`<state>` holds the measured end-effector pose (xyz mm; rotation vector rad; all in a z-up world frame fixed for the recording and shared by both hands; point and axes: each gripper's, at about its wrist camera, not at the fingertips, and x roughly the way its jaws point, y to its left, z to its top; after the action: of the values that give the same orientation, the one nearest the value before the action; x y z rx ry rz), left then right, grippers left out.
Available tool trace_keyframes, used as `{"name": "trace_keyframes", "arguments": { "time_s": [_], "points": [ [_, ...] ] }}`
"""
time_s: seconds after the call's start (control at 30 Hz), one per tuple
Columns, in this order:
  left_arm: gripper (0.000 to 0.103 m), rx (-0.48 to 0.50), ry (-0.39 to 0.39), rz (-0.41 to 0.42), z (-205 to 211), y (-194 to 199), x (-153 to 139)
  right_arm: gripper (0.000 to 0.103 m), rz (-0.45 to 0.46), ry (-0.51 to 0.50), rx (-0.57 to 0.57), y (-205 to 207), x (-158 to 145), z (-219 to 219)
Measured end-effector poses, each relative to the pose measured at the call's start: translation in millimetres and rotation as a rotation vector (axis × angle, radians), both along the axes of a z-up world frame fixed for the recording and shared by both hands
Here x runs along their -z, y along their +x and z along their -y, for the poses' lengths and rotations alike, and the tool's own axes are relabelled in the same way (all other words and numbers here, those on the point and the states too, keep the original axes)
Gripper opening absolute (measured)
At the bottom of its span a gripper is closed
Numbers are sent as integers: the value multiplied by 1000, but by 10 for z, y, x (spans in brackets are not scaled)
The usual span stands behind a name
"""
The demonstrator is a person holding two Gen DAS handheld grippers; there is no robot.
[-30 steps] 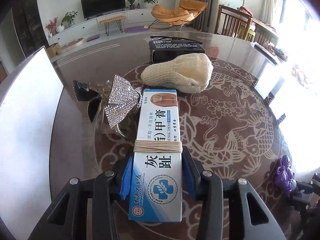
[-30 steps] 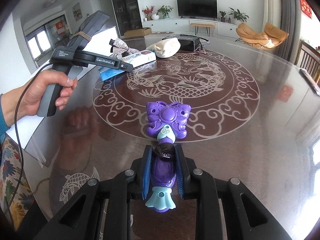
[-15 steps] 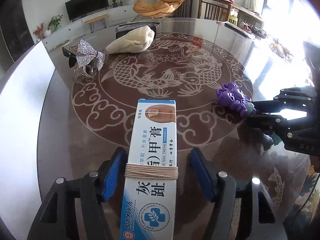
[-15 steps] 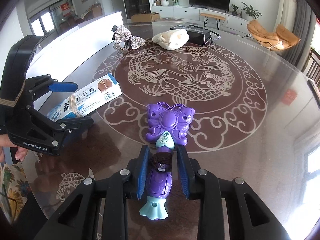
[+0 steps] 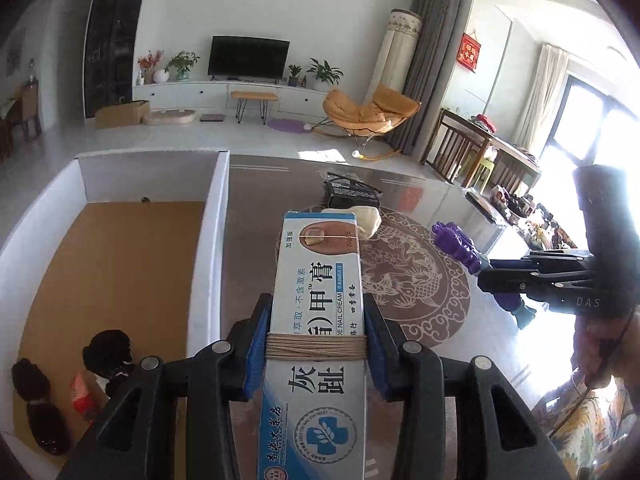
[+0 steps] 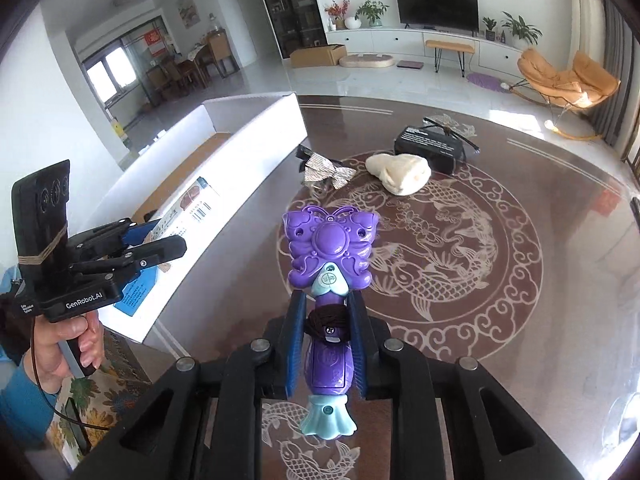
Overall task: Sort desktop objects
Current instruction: 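Carry purple toy and ointment box into the white box and open both tools, then lower left tool onto the rhinestone bow hair clip and close on it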
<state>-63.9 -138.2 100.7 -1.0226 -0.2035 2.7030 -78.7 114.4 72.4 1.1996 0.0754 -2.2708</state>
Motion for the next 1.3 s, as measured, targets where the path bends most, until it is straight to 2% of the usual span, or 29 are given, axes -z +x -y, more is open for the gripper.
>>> {"name": "trace_keyframes", "arguments": {
  "time_s": [0.1, 0.2, 0.33, 0.47, 0.5, 0.57, 0.6, 0.63, 0.7, 0.73, 0.83, 0.87, 0.9, 0.97, 1.03, 1.1, 1.17, 1.2, 1.3],
  "points": [
    [43, -139, -54, 0, 649, 99, -92, 22, -32, -72, -97, 31, -238, 644],
    [43, -266, -92, 69, 1274, 136, 63, 22, -34, -137, -210, 125, -335, 1379],
    [43, -376, -111, 190, 1842, 137, 439, 22, -13, -173, -354, 303, -237, 2311],
    [44, -410, -98, 286, 2028, 118, 726, 22, 27, -112, -428, 412, 95, 3002],
    [47, -424, -104, 304, 2040, 112, 768, 23, 44, -104, -431, 417, 197, 3105],
    [68, -446, -103, 308, 2052, 125, 804, 26, 98, -91, -413, 389, 404, 3246],
    [75, -456, -96, 287, 2049, 152, 786, 35, 122, -97, -402, 370, 486, 3259],
    [78, -462, -92, 262, 2048, 181, 747, 40, 143, -115, -397, 358, 533, 3241],
    [79, -469, -99, 231, 1995, 231, 697, 61, 128, -154, -389, 356, 507, 3097],
    [79, -470, -105, 220, 1940, 256, 669, 64, 92, -166, -388, 366, 439, 2989],
    [79, -439, -98, 181, 1689, 284, 590, 83, -49, -166, -355, 384, 240, 2516],
    [79, -417, -89, 167, 1567, 297, 562, 93, -99, -147, -328, 377, 214, 2322],
    [79, -391, -78, 151, 1424, 315, 517, 98, -146, -121, -295, 373, 224, 2116],
    [79, -319, -51, 114, 1094, 363, 427, 99, -219, -51, -220, 325, 332, 1664],
    [79, -232, -29, 76, 690, 445, 330, 99, -234, 29, -132, 251, 572, 1163],
    [82, -129, -6, 42, 256, 479, 283, 99, -199, 128, -39, 140, 862, 677],
    [93, -21, 17, 32, -204, 520, 328, 99, -146, 221, 60, 19, 1119, 137],
    [99, 25, 23, 38, -419, 520, 376, 99, -127, 253, 108, -12, 1225, -92],
    [100, 129, -6, 113, -1021, 448, 700, 100, -75, 305, 232, -19, 1397, -791]
  ]
}}
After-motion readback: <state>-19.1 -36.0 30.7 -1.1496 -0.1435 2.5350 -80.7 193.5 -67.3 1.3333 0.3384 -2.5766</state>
